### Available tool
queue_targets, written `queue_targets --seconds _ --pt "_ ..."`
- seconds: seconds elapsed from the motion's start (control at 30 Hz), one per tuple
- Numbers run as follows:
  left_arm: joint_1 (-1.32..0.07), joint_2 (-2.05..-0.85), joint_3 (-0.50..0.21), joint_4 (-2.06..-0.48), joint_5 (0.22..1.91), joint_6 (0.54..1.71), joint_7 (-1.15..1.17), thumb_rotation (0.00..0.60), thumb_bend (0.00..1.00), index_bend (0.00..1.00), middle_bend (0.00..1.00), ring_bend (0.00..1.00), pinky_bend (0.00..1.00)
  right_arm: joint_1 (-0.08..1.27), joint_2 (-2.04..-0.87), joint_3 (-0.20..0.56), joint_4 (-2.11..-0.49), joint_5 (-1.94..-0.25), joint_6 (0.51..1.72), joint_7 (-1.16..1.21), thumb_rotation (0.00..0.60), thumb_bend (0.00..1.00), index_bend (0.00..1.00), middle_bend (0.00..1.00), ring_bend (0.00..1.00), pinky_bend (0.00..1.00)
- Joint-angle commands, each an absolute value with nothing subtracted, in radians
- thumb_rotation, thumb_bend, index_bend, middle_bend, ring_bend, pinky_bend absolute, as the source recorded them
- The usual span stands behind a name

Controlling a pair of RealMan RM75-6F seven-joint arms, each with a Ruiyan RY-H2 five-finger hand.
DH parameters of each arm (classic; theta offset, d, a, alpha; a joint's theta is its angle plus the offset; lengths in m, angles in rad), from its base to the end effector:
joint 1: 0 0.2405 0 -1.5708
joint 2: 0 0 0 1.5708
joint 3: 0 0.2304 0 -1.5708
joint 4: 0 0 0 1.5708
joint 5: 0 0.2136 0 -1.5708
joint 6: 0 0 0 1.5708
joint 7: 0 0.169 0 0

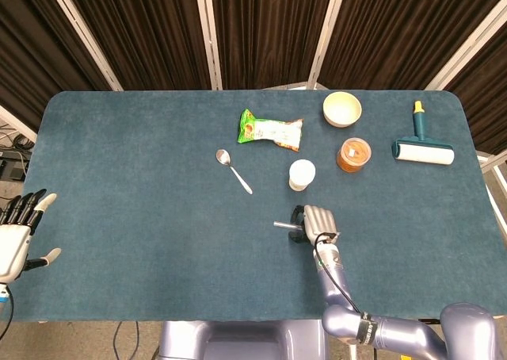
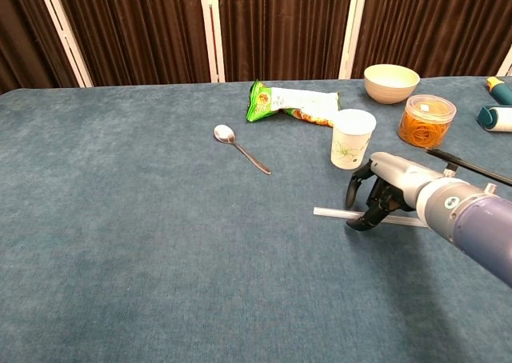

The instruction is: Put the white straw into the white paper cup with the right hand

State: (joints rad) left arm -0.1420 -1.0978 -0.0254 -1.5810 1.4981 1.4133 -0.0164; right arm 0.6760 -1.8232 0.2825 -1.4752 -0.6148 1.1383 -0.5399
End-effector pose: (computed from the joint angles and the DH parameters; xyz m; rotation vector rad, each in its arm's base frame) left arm -0.2935 0.2162 0.1399 -1.4723 -0.9100 -0.8596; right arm -0.1424 -0.3201 -0.0833 1.4439 -1.4376 0.7661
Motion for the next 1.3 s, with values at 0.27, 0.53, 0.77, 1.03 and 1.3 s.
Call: queue_targets --seconds 0.27,0.53,0.77,1.03,1.3 --pt "-0.142 -1.098 -0.026 -1.581 1.498 1.413 -0.017 0.600 0.20 0.07 0.00 0.00 0.00 0.670 -1.834 0.283 -1.442 -0.610 1.125 -0.525 0.600 0.33 0.53 1.00 0.99 1.00" --pt "-0.142 -1.098 -0.025 -1.581 1.498 1.414 -0.016 0.600 0.20 0.07 0.00 0.00 0.00 0.658 -1.842 0.277 -1.434 -0.643 1.137 -0.500 0.600 0.35 0.62 1.00 0.99 1.00" --pt "-0.142 -1.098 -0.025 -1.581 1.497 1.413 -0.017 0.600 0.20 0.07 0.00 0.00 0.00 0.642 -1.830 0.274 -1.463 -0.696 1.155 -0.468 0.600 0.35 0.63 1.00 0.99 1.00" --pt "-0.141 -1.098 -0.025 -1.581 1.498 1.414 -0.016 0.600 0.20 0.07 0.00 0.00 0.00 0.606 -1.758 0.275 -1.574 -0.774 1.184 -0.417 0.600 0.35 0.63 1.00 0.99 1.00" --pt "-0.141 -1.099 -0.025 -1.581 1.499 1.415 -0.016 0.600 0.20 0.07 0.00 0.00 0.00 0.534 -1.598 0.366 -1.803 -0.854 1.207 -0.222 0.600 0.35 0.63 1.00 0.99 1.00"
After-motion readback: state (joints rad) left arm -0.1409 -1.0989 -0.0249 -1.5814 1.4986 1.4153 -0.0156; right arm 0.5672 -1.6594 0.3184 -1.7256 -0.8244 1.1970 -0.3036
